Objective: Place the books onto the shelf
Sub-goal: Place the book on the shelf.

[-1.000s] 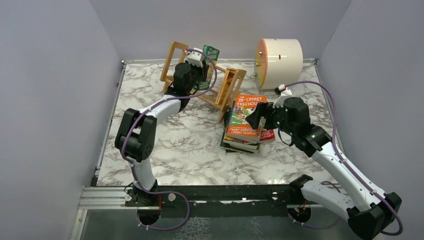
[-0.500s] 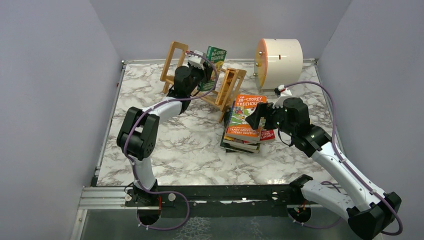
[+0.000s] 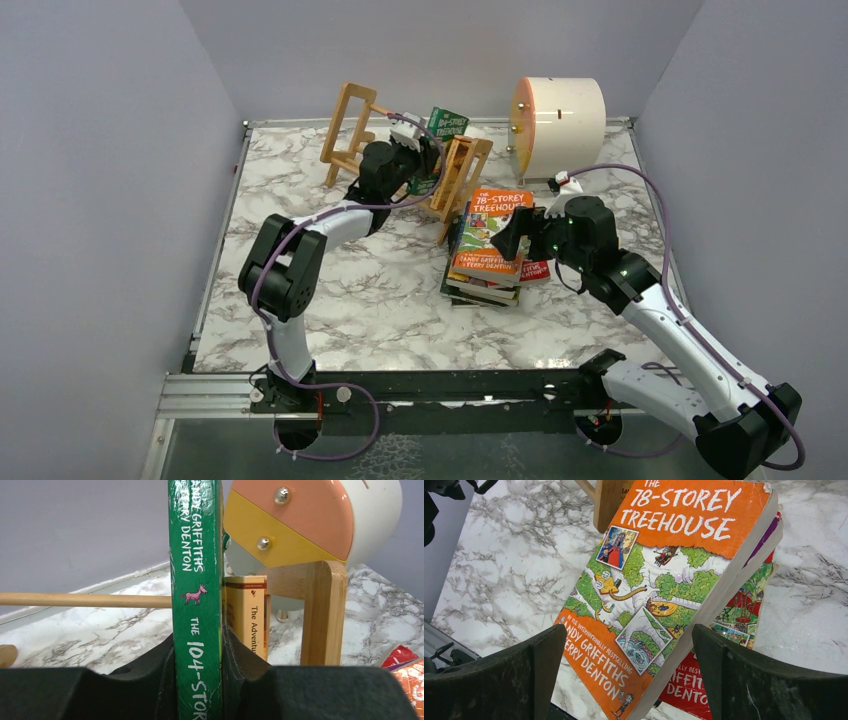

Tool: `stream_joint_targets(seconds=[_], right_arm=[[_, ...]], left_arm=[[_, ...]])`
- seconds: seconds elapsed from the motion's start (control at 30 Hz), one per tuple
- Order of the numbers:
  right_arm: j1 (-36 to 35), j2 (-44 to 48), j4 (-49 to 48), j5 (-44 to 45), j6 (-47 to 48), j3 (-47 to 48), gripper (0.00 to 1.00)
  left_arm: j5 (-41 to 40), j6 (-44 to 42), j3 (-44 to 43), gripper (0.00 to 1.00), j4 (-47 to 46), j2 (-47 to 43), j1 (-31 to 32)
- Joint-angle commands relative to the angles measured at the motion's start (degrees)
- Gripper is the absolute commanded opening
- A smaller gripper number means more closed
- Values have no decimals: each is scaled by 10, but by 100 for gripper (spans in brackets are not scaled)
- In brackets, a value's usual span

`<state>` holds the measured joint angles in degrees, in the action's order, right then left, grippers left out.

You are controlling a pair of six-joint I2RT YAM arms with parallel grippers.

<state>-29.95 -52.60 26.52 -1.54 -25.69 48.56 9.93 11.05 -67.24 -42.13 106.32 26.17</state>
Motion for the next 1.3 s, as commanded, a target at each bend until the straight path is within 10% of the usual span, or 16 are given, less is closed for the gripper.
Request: stream_joint_targets(seconds=[0.0, 0.87, 1.27], right_arm=[[-3, 8, -2, 13, -7, -7, 95], [-3, 14, 5, 11, -9, -8, 95], [-3, 13, 1, 9, -9, -9, 95]], left_arm=[[16, 9, -9, 0, -64, 8, 12], [41, 27, -27, 0, -64, 37, 33], [69, 50, -22, 36, -64, 31, 33]])
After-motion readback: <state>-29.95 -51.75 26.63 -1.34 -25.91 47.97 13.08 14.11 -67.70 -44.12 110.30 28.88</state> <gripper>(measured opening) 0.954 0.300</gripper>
